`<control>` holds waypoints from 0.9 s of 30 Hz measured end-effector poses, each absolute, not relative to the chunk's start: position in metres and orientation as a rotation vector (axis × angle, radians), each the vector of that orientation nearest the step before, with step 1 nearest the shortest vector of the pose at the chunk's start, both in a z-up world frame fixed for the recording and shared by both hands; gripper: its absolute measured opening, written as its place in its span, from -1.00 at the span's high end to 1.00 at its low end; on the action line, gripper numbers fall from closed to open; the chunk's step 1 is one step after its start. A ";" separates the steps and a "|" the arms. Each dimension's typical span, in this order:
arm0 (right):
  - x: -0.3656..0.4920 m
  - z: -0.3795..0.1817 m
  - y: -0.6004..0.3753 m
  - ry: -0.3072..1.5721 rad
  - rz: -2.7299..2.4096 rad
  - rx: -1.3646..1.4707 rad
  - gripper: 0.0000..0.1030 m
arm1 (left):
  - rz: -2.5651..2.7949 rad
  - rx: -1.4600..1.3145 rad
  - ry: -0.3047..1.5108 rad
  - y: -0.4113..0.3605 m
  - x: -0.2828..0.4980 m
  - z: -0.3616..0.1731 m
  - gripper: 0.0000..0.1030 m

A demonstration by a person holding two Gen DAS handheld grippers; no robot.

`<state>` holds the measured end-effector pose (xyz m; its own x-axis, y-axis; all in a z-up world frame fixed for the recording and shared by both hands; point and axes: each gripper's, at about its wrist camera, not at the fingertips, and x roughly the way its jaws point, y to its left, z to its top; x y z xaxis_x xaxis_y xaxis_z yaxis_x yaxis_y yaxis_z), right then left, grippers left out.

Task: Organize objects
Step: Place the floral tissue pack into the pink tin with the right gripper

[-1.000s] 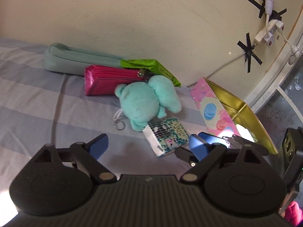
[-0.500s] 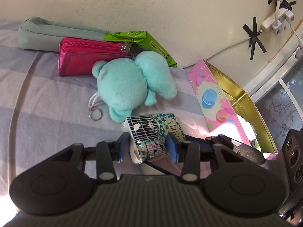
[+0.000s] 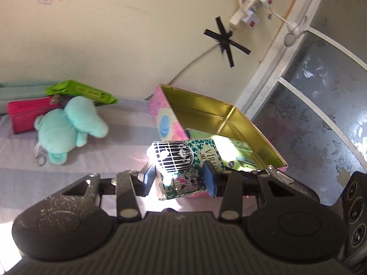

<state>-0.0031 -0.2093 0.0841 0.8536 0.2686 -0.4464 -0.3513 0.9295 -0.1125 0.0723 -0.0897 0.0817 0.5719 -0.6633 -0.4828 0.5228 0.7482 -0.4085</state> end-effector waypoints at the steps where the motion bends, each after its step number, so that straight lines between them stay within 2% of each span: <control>1: -0.004 0.087 -0.219 0.433 0.308 -0.186 -0.56 | -0.725 -0.218 0.659 -0.103 0.074 0.084 0.11; 5: 0.002 0.094 -0.262 0.432 0.237 -0.138 -0.56 | -0.784 -0.170 0.675 -0.151 0.086 0.087 0.10; 12: 0.041 0.089 -0.334 0.503 0.205 0.007 -0.59 | -0.800 -0.081 0.735 -0.221 0.117 0.078 -0.10; 13: 0.045 0.084 -0.343 0.504 0.182 0.015 -0.65 | -0.791 -0.076 0.737 -0.227 0.122 0.078 -0.22; 14: 0.049 0.083 -0.348 0.498 0.151 0.014 -0.87 | -0.772 -0.076 0.726 -0.230 0.125 0.079 -0.29; 16: 0.052 0.081 -0.358 0.470 0.091 0.016 -1.00 | -0.747 -0.085 0.694 -0.231 0.127 0.083 -0.45; 21: 0.043 0.080 -0.371 0.409 0.050 0.056 -1.00 | -0.723 -0.064 0.603 -0.215 0.111 0.092 -0.45; 23: 0.029 0.084 -0.369 0.365 0.046 0.064 -1.00 | -0.705 -0.069 0.557 -0.202 0.102 0.096 -0.50; 25: 0.021 0.092 -0.365 0.308 0.032 0.051 -1.00 | -0.673 -0.078 0.520 -0.182 0.092 0.098 -0.65; 27: 0.006 0.100 -0.359 0.228 0.040 0.056 -1.00 | -0.634 -0.079 0.495 -0.161 0.083 0.098 -0.65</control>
